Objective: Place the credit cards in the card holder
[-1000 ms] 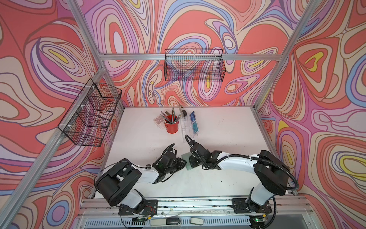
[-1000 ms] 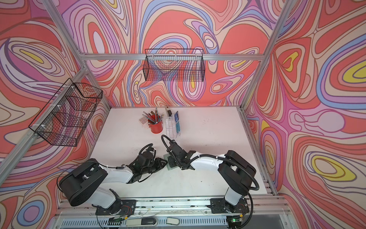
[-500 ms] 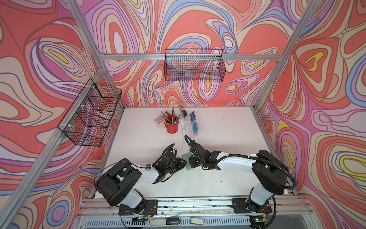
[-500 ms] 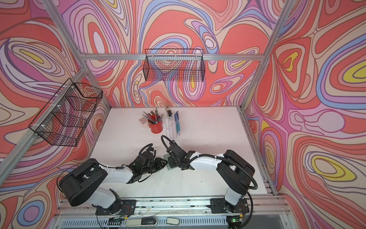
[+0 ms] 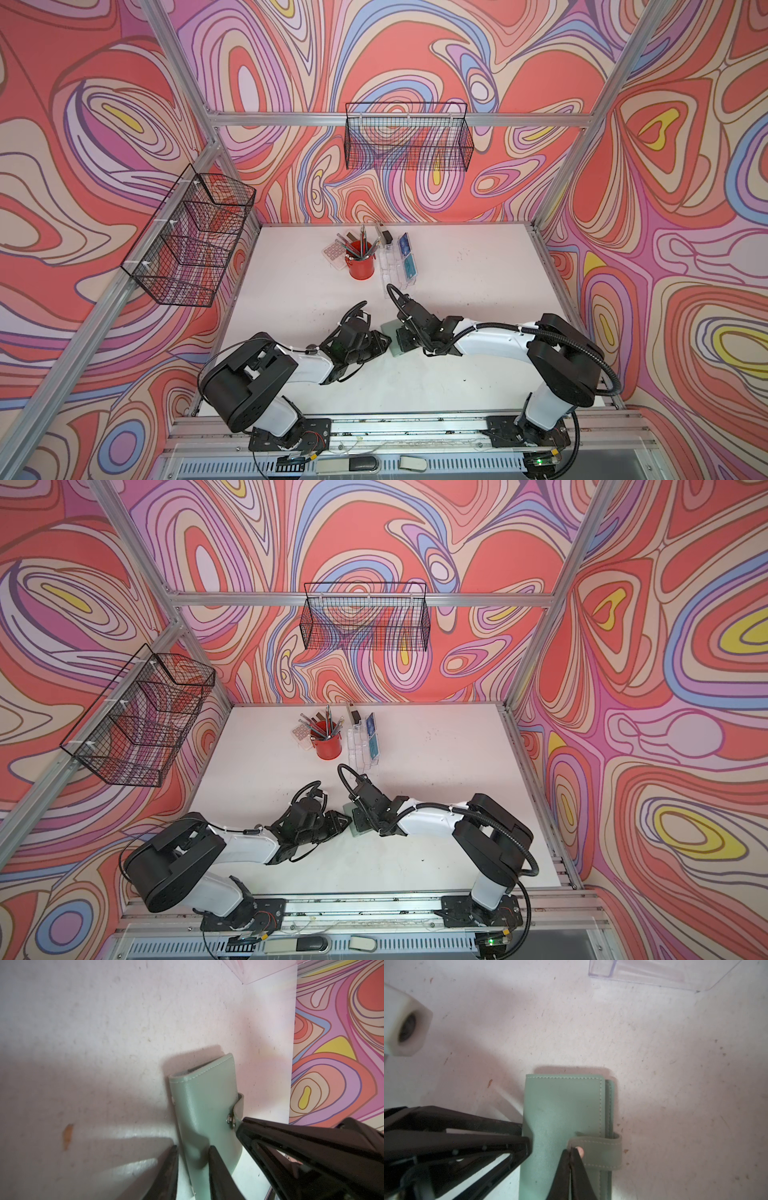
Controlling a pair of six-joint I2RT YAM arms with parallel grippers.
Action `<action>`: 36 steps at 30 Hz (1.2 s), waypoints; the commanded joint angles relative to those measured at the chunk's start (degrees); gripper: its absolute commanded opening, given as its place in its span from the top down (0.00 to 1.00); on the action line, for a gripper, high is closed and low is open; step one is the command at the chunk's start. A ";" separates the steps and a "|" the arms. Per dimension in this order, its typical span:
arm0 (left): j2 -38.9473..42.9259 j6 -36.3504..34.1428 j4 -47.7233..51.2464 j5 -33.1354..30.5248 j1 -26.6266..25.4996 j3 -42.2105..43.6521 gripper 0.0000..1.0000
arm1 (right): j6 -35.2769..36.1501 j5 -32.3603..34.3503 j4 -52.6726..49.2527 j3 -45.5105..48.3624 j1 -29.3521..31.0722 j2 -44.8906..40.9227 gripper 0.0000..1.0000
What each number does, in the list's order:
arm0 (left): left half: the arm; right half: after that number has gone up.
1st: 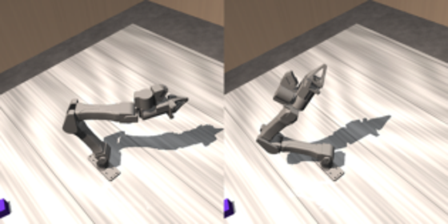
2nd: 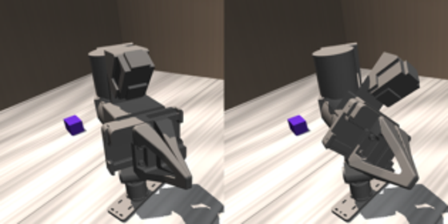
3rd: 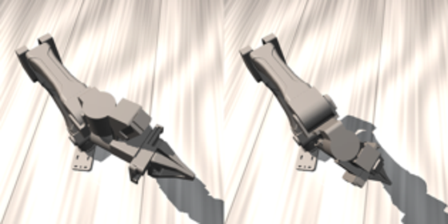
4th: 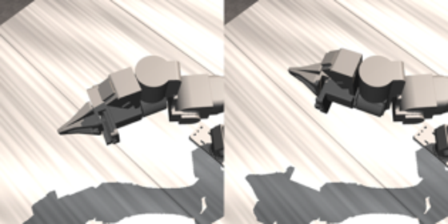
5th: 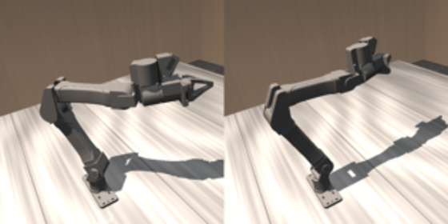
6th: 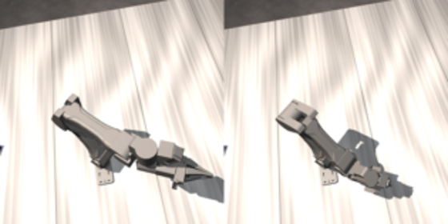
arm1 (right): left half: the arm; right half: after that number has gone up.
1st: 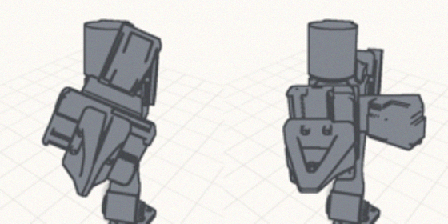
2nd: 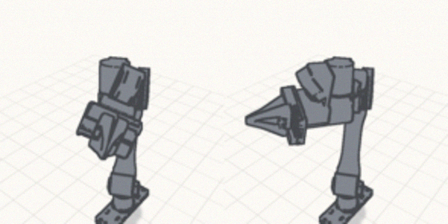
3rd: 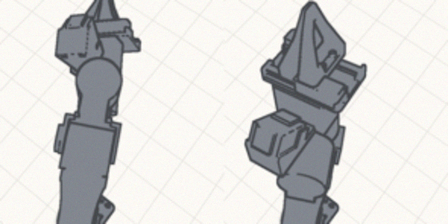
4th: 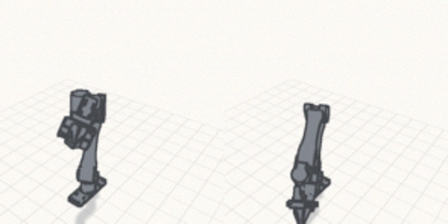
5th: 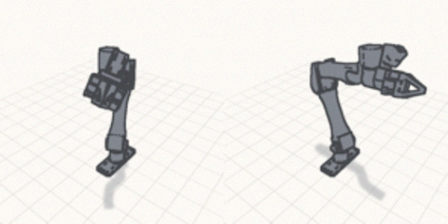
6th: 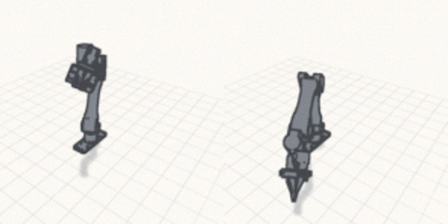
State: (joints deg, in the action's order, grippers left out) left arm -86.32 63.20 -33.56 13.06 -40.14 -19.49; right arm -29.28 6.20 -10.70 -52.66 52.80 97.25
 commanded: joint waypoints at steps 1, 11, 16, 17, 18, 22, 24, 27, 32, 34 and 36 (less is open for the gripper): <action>-1.31 -0.46 9.40 -0.69 -0.20 1.12 0.71 | -0.62 1.19 0.20 -1.21 -0.24 0.49 1.00; -1.84 -0.45 9.39 -0.69 -0.20 0.86 0.71 | -0.85 -0.84 1.43 -1.30 -0.23 0.05 1.00; -2.49 -0.38 8.98 -0.40 -0.20 0.85 0.72 | -0.92 -1.19 1.91 -0.97 -0.20 -0.43 1.00; -2.56 -0.41 8.88 -0.43 -0.20 0.85 0.72 | -0.94 -1.15 1.91 -0.91 -0.23 -0.61 1.00; -2.66 -0.29 8.88 -0.39 -0.20 0.86 0.72 | -0.87 -1.19 1.98 -0.86 -0.21 -0.82 1.00; -2.78 -0.31 8.74 -0.35 -0.20 0.86 0.72 | -0.79 -1.19 1.70 -0.86 -0.17 -0.64 1.00; -2.64 -0.28 8.74 -0.33 -0.20 0.85 0.72 | -0.71 -1.20 1.73 -0.60 -0.17 -0.49 1.00; -2.55 -0.29 8.87 -0.34 -0.20 0.85 0.72 | -0.76 -1.27 1.90 -0.13 -0.19 -0.07 1.00; -2.31 -0.19 8.95 -0.41 -0.20 0.94 0.72 | -0.79 -1.14 2.09 0.59 -0.17 0.56 1.00; -2.18 -0.24 9.04 -0.40 -0.20 0.93 0.72 | -0.85 -1.01 2.13 0.72 -0.22 0.90 1.00; -1.92 -0.23 9.13 -0.41 -0.21 0.99 0.72 | -0.89 -0.97 2.34 1.03 -0.23 1.18 1.00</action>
State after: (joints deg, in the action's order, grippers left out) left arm -86.56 63.22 -33.19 13.26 -40.14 -19.84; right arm -29.65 5.50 -9.32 -52.58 52.80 97.32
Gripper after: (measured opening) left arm 0.281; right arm 0.047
